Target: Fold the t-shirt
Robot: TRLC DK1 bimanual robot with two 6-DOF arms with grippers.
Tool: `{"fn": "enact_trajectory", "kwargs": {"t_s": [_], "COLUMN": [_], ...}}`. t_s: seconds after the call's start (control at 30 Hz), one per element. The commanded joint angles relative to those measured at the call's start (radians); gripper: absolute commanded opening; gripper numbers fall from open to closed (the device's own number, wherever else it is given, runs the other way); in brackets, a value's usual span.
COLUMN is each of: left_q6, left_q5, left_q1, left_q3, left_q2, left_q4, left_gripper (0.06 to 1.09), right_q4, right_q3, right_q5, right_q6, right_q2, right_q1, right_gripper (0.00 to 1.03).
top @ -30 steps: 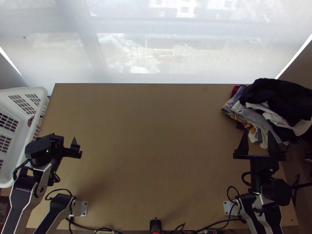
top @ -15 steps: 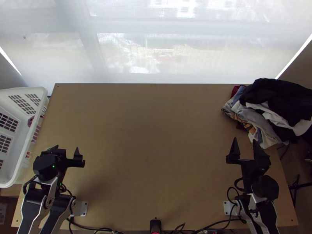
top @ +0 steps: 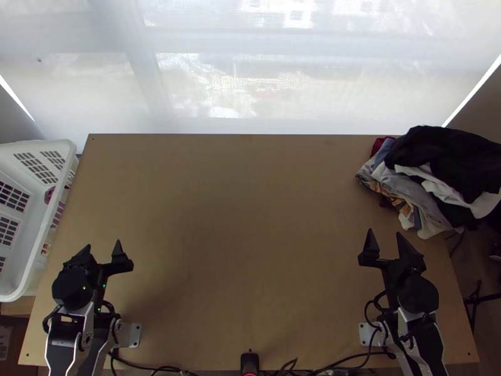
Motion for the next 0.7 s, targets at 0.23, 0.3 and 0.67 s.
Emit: {"fn": "enact_trajectory", "kwargs": {"t_s": [0.23,0.3,0.67], "left_q6": [-0.021,-0.022,-0.022], "left_q5": [0.001,0.002,0.002], "left_q1": [0.191,0.214,0.212], "left_q3": [-0.016,-0.016,-0.014], "left_q2": [-0.047,-0.047,-0.047], "left_q4": [-0.005,-0.005,-0.005], "left_gripper": [1.04,1.04,1.04], "right_q4": [-0.03,-0.03,-0.03], "right_q3": [-0.003,-0.003,-0.003], "right_q5": [0.0,0.0,0.0], "right_q6": [0.015,0.015,0.015], "right_q2": [0.001,0.001,0.001], "right_q1": [-0.001,-0.001,-0.001], "right_gripper": [0.99,0.99,0.99]}}
